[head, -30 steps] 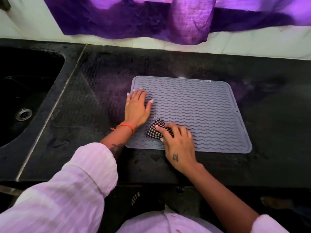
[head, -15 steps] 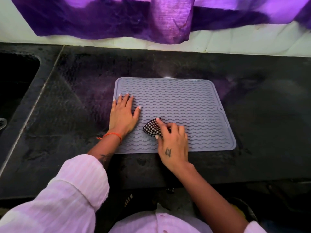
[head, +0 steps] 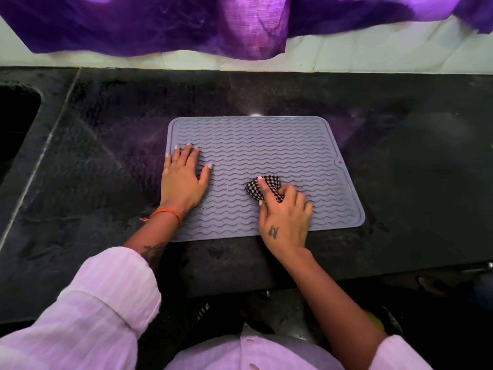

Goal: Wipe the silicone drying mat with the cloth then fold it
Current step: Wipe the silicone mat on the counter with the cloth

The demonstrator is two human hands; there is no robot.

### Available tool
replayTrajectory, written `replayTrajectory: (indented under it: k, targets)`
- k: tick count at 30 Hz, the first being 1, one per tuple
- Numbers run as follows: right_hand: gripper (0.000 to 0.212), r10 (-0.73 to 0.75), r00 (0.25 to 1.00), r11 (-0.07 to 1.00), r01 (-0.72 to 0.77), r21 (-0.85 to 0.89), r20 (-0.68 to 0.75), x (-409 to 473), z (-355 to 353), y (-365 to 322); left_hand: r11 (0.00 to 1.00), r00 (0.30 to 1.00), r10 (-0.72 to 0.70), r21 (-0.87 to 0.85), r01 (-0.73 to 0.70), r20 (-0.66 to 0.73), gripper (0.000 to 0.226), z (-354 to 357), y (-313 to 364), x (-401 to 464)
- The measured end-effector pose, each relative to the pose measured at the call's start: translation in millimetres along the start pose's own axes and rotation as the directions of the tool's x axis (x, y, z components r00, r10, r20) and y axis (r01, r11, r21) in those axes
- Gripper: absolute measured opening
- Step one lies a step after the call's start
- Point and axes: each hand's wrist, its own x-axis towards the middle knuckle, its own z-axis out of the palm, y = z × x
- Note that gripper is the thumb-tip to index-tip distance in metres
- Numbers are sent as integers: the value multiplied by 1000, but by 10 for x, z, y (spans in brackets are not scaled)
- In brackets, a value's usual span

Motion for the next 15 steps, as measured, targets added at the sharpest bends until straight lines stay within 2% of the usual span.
replayTrajectory:
  k: [2, 4, 5, 8, 11, 13, 15]
  targets:
    - [51, -26, 999, 999, 24, 44, 39, 38, -28, 22, 1000, 1000, 1, -4, -1, 1, 56, -8, 4, -4]
    - [51, -5, 996, 986, -11, 166, 94, 98, -81, 109, 1000, 1000, 4, -1, -4, -2, 56, -6, 7, -3]
    - [51, 20, 997, 978, -35, 205, 77, 117, -97, 159, 1000, 1000, 6, 2, -6, -6, 56, -1, 4, -2]
    - [51, 63, 998, 989, -61, 133, -9, 73, -75, 234, 1000, 1000, 17, 5, -17, -11, 54, 12, 0, 1]
    - [52, 17, 1000, 998, -16, 62, -16, 64, -26, 235, 1000, 1000, 11, 3, -11, -7, 55, -3, 8, -4]
    - [50, -13, 999, 991, 8, 132, 33, 120, -73, 291, 1000, 1000, 10, 0, -10, 0, 55, -7, 11, -7]
    - [47, 13, 997, 969, -32, 244, 80, 182, -118, 401, 1000, 1000, 12, 1, -12, 4, 55, -4, 2, -9]
